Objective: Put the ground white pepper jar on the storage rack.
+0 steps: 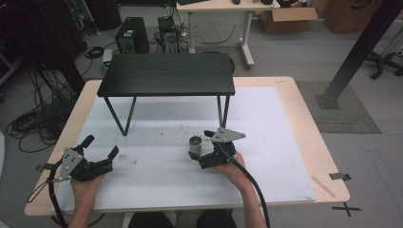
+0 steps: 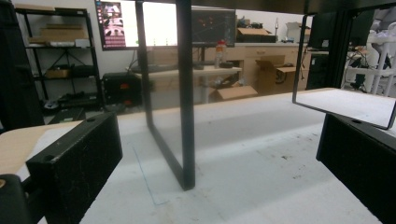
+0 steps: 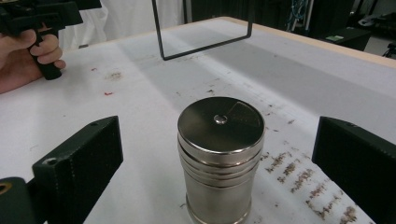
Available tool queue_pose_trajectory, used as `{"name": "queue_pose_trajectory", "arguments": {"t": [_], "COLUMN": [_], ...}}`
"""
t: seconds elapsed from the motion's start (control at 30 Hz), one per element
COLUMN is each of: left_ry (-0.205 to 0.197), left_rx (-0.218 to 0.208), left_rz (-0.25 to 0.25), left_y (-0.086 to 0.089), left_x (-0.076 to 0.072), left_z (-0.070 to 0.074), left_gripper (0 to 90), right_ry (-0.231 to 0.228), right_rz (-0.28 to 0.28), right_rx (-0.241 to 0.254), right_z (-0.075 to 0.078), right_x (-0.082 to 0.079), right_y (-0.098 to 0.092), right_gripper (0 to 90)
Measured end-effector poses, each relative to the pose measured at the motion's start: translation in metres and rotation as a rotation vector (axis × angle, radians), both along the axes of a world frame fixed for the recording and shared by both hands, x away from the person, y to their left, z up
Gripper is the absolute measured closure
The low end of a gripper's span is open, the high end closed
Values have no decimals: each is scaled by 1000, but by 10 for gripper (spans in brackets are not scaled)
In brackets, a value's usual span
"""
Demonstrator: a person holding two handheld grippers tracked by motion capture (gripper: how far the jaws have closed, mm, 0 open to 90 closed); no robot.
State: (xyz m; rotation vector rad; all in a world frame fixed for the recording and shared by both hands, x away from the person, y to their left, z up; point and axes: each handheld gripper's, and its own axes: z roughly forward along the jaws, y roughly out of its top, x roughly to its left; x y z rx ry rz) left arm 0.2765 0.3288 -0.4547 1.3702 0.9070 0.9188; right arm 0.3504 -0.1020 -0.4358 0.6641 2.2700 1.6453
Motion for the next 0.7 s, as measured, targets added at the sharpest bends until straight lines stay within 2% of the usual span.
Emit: {"name": "queue_pose_trajectory", "arguments": {"t": [0.2, 0.37, 0.5, 0.7], "left_ry": [0, 2, 2, 3], "left_rx": [0, 0, 1, 2], "left_rz": [0, -1, -1, -1], "left_y": [0, 0, 0, 0], "left_x": [0, 0, 0, 0], "left_z": [0, 0, 0, 0], "left_gripper": [6, 6, 7, 6], "right_ry": [4, 2, 4, -4], "right_rz": [11, 4, -2, -1], "right_rx": [-29, -66, -78, -80], "right_z": [0, -2, -3, -1], "right_x": [3, 4, 4, 3], "right_y": [7, 12, 12, 11], "right_gripper": [42, 87, 124, 233]}}
